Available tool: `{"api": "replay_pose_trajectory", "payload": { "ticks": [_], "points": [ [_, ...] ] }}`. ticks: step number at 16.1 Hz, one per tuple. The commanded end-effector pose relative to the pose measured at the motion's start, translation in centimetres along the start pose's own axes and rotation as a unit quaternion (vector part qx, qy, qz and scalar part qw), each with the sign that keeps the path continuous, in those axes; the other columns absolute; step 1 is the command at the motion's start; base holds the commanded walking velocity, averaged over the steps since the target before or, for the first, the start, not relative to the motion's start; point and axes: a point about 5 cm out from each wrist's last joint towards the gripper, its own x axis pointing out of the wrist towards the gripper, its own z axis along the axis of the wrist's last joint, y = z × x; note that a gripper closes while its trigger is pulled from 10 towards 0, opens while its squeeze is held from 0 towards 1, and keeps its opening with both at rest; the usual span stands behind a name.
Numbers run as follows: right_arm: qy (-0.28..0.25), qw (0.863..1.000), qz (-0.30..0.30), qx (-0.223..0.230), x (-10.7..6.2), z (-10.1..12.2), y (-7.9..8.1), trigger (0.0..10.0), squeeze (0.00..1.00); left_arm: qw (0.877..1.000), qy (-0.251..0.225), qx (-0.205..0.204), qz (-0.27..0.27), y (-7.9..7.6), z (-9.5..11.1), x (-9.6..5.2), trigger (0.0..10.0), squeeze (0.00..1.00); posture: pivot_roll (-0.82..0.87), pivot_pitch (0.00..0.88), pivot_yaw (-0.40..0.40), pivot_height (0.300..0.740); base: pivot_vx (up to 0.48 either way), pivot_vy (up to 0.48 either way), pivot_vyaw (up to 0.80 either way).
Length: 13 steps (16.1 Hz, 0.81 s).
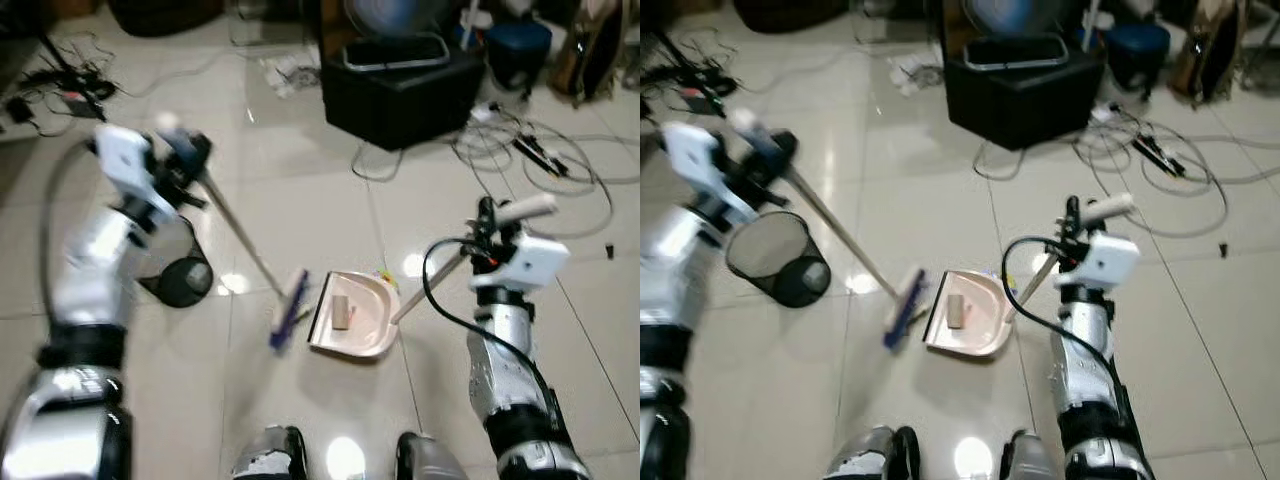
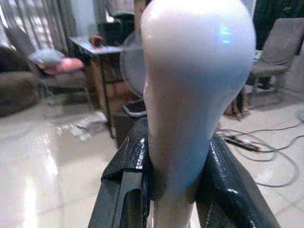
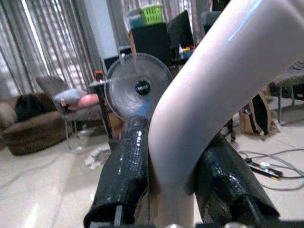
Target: Sweep floor
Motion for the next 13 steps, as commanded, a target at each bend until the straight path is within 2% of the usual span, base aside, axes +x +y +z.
{"api": "replay_pose_trajectory", "payload": {
  "ticks": [1,4,6,8,9,11,12,13],
  "points": [
    [-0.022,1.000,-0.002,0.016,0.2,1.0,-0.1,10.0,0.00,0.999,-0.013,0.020,0.020,1.5,0.9,-0.4,10.0,0.00,0.06,0.036,0.121,0.740,0.000,0.000,0.00],
    [-0.045,0.998,-0.015,0.046,0.4,2.3,-0.5,10.0,0.00,0.994,0.022,0.069,0.077,3.4,0.0,-1.6,10.0,0.00,0.06,0.027,0.125,0.740,0.000,0.000,0.00],
    [-0.071,0.994,-0.025,0.076,0.9,4.1,-0.8,10.0,0.00,0.992,0.049,0.075,0.090,3.9,-1.4,-3.0,10.0,0.00,0.06,0.028,0.124,0.740,0.000,0.000,0.00],
    [-0.080,0.993,-0.024,0.084,1.1,4.8,-0.8,10.0,0.00,0.992,0.057,0.071,0.090,3.8,-2.1,-3.5,10.0,0.00,0.05,0.024,0.123,0.740,0.000,0.000,0.00],
    [-0.093,0.990,-0.023,0.099,1.3,6.3,-0.9,10.0,0.00,0.990,0.070,0.070,0.101,3.5,-3.5,-4.8,10.0,0.00,0.05,0.022,0.118,0.740,0.000,0.000,0.00],
    [-0.089,0.989,-0.019,0.114,1.7,7.4,-0.9,10.0,0.00,0.987,0.077,0.073,0.124,3.5,-4.5,-5.9,10.0,0.00,0.03,0.018,0.112,0.740,0.000,0.000,0.00],
    [-0.082,0.987,-0.005,0.135,2.6,9.0,-0.6,10.0,0.00,0.983,0.084,0.069,0.150,3.0,-5.8,-7.4,10.0,0.00,0.02,0.011,0.106,0.740,0.000,0.000,0.00],
    [-0.081,0.986,0.001,0.143,2.9,9.6,-0.5,10.0,0.00,0.982,0.085,0.067,0.156,2.7,-6.1,-7.8,10.0,0.00,0.02,0.010,0.104,0.740,0.000,0.000,0.00]
  ]
}}
